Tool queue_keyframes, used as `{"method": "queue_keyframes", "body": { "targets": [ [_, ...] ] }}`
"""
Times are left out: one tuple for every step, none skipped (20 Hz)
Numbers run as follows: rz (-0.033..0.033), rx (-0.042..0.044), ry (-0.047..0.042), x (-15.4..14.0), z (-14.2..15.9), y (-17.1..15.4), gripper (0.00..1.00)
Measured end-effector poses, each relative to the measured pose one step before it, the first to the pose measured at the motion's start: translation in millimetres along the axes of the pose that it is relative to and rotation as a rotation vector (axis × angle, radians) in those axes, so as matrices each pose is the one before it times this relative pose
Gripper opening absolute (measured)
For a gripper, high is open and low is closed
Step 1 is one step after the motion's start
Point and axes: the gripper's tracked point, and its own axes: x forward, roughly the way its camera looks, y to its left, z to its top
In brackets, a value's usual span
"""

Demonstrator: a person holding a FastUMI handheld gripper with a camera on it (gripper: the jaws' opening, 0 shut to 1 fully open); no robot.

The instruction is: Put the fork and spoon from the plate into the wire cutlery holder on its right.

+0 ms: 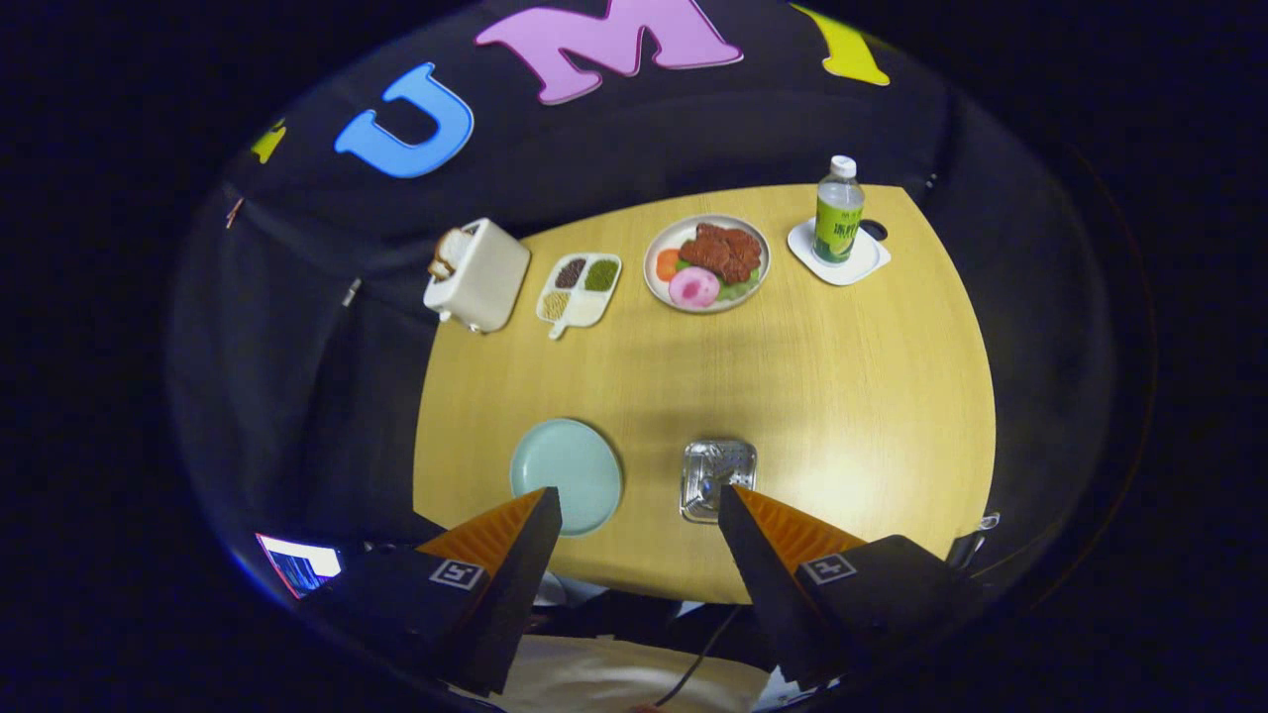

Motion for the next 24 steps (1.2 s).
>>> {"method": "queue_keyframes", "body": {
  "targets": [
    [0.00439,-0.0067,-0.0454,-14.23,7.54,-1.18,0.99],
    [0.00019,-0.00885,-0.05366,-10.07,10.83,-0.13,0.99],
    [-0.00074,-0.0064,-0.0555,-11.46,11.09,1.63,0.99],
    [0.00044,-0.00305,-0.06211,-11.72,13.63,1.58,0.99],
    [-0.00349,-0.00741,-0.07064,-11.76,14.58,0.7,0.99],
    [-0.00839,-0.01826,-0.07633,-11.77,17.62,-0.82,0.99],
    [-0.00825,-0.02534,-0.05863,-8.86,8.82,-0.2,0.99],
    [-0.01237,-0.03246,-0.05215,-7.34,9.35,0.04,0.99],
    [-0.00966,-0.03428,-0.05312,-8.76,10.32,1.37,0.99],
    [-0.00988,-0.02974,-0.06561,-6.54,12.13,2.02,0.99],
    [-0.00689,-0.02533,-0.06378,-4.63,13.2,1.61,0.99],
    [-0.00026,-0.02209,-0.05704,-3.86,12.15,3.64,0.99],
    [0.00111,-0.01349,-0.05144,-4.78,10.72,4.25,0.99],
    [0.00834,-0.00953,-0.03763,-2.61,8.33,4.65,0.99],
    [0.01141,-0.00696,-0.03123,-3.25,5.24,4.26,0.99],
    [0.01327,-0.00636,-0.01684,-1.81,1.94,4.47,0.99],
    [0.01443,-0.01205,-0.00591,-0.26,-1.79,5.21,0.99],
    [0.00795,-0.01356,-0.00144,-0.42,-3.13,2.3,0.99],
    [0.01037,-0.01637,0.00016,1.03,-1.82,2.85,0.99],
    [0.01022,-0.01254,-0.0053,0.28,-2.41,4.2,0.99],
    [0.00928,-0.01258,-0.00471,0.24,-2.92,3.99,0.99],
    [0.00643,-0.0131,-0.00813,0.62,-3.69,3.13,0.99],
    [0.00524,-0.01106,-0.0053,0.14,-6.01,3.28,0.99],
    [0.00509,-0.00784,-0.00675,-0.68,-4.56,3.38,0.99]
  ]
}}
